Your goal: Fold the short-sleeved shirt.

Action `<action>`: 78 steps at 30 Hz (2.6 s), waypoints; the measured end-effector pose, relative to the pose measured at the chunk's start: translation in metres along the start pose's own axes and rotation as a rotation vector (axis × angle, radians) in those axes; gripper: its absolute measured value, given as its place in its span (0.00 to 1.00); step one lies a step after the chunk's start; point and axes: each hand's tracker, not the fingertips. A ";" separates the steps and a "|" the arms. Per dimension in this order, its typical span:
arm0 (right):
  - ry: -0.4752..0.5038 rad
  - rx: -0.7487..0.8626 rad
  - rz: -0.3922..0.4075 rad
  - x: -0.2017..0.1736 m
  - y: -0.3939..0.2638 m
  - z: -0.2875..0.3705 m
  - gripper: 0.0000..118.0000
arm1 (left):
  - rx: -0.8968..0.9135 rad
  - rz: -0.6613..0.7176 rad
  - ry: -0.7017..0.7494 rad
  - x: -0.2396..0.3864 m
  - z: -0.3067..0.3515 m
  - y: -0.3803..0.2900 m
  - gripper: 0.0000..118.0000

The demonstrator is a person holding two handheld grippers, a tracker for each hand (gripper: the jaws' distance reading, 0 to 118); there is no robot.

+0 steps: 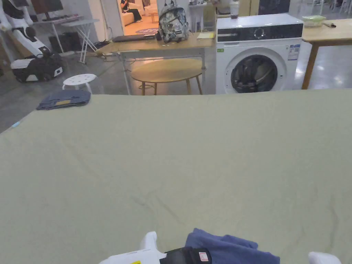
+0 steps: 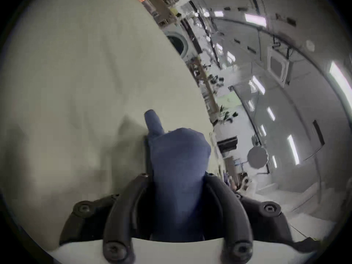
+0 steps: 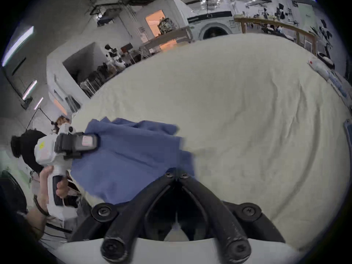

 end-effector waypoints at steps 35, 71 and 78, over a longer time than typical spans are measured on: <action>-0.166 0.400 0.194 -0.003 0.098 0.100 0.00 | 0.530 -0.870 0.502 0.208 0.157 0.049 0.79; -0.398 0.573 0.179 -0.029 0.056 0.123 0.43 | 0.569 -0.872 0.718 0.217 0.074 -0.038 0.20; -0.361 0.569 0.187 -0.041 0.060 0.125 0.94 | 0.551 -0.889 0.666 0.219 0.063 -0.038 0.93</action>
